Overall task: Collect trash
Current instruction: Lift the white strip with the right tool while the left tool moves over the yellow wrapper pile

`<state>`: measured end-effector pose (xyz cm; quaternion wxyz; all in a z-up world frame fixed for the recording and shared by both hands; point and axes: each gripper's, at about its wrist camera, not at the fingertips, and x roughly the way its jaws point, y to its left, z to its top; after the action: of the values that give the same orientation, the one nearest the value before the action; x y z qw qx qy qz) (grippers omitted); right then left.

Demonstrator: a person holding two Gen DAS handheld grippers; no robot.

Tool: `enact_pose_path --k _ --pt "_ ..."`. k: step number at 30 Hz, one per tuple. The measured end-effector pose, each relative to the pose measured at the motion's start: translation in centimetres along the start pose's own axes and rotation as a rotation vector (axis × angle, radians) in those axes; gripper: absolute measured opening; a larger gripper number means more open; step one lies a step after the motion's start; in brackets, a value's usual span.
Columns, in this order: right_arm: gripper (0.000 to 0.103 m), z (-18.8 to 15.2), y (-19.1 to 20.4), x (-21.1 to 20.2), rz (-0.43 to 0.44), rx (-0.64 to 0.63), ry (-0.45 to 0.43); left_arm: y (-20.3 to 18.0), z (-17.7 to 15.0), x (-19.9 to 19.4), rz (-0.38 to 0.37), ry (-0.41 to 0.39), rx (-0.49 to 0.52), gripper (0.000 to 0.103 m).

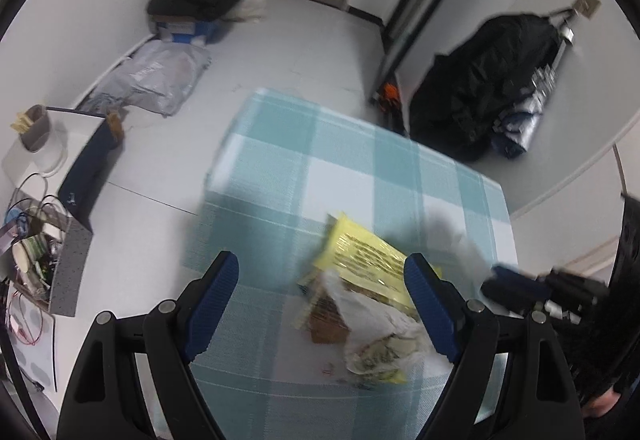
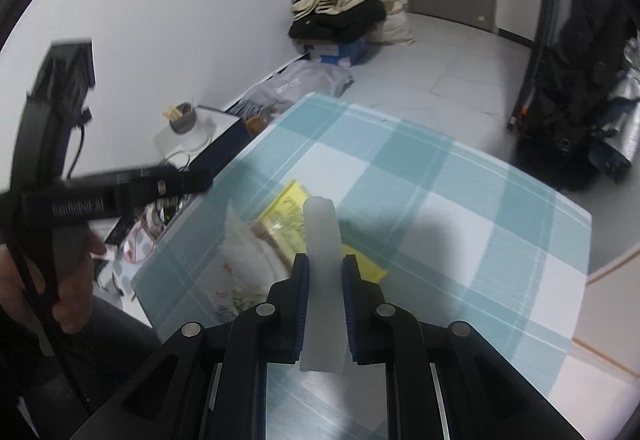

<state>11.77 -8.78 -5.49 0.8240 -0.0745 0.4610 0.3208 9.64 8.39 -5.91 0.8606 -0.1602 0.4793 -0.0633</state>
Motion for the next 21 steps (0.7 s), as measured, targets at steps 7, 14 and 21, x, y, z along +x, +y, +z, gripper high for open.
enact_pose_path --k 7,14,21 --pt "0.015 -0.5 -3.9 -1.8 -0.032 0.093 -0.028 -3.4 -1.9 1.8 -0.014 0.091 0.142 0.082" --pt "0.015 -1.1 -6.0 -2.9 -0.046 0.145 -0.041 -4.4 -3.2 1.2 0.027 0.085 0.204 0.082" --pt "0.015 -1.5 -6.2 -3.4 -0.045 0.148 -0.049 -5.4 -4.3 1.1 0.017 0.094 0.244 0.082"
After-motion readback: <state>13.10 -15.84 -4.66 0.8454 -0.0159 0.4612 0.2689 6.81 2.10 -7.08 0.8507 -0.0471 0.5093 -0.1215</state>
